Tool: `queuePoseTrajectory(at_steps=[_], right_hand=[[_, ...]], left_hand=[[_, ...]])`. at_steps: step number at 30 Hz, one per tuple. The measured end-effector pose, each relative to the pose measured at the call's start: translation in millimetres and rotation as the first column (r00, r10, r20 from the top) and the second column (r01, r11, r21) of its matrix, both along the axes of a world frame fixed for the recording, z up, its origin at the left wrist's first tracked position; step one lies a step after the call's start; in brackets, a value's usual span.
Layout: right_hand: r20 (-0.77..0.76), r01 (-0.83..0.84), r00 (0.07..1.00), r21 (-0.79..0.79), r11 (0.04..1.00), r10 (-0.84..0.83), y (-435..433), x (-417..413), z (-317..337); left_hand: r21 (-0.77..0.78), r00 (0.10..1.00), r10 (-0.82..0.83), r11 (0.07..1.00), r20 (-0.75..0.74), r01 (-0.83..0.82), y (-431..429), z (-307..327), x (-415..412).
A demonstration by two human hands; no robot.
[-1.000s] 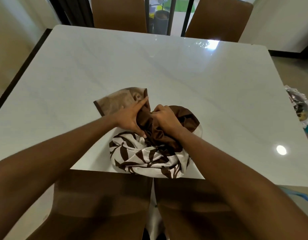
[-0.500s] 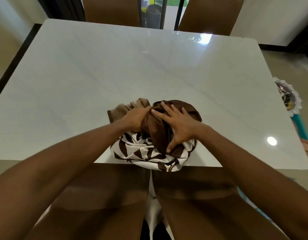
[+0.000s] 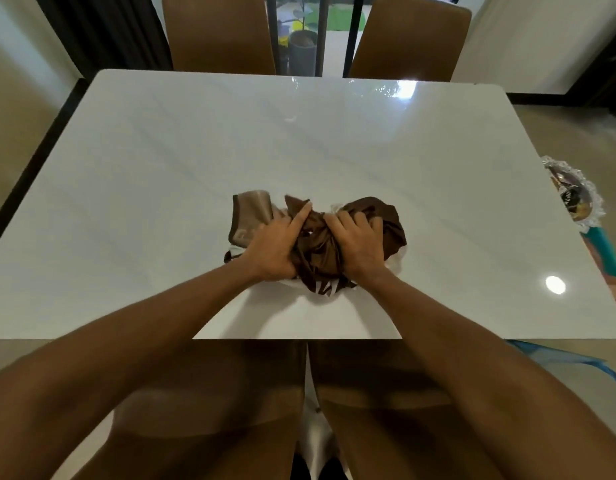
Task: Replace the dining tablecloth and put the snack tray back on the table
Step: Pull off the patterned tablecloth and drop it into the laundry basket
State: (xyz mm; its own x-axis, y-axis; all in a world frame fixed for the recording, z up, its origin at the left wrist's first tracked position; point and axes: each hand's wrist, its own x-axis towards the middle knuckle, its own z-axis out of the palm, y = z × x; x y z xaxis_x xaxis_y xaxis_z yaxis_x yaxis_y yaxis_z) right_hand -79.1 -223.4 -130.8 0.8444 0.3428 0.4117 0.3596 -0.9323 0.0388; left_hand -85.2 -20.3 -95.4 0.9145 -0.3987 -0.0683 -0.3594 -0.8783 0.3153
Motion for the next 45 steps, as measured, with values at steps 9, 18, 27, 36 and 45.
queuePoseTrajectory(at_steps=[9,18,27,36,45], right_hand=[[-0.155,0.009,0.987,-0.175,0.985,-0.036,2,-24,0],[-0.588,-0.346,0.788,-0.18,0.921,0.181,-28,9,57],[-0.877,-0.269,0.481,-0.137,0.953,0.01,-21,29,43],[-0.668,-0.186,0.738,-0.066,0.98,0.095,-38,-19,14],[-0.585,-0.077,0.792,0.19,0.979,0.176,-118,-81,5]], left_hand=[[0.329,0.934,0.019,0.938,-0.357,0.107,-5,47,49],[0.153,0.958,0.045,0.988,-0.283,-0.002,-6,-29,21],[0.075,0.984,0.056,0.996,-0.167,-0.044,-13,-43,-5],[0.047,0.982,-0.016,0.999,-0.19,0.025,-20,-31,-38],[-0.008,0.979,0.041,0.999,-0.201,-0.044,-96,-28,-76]])
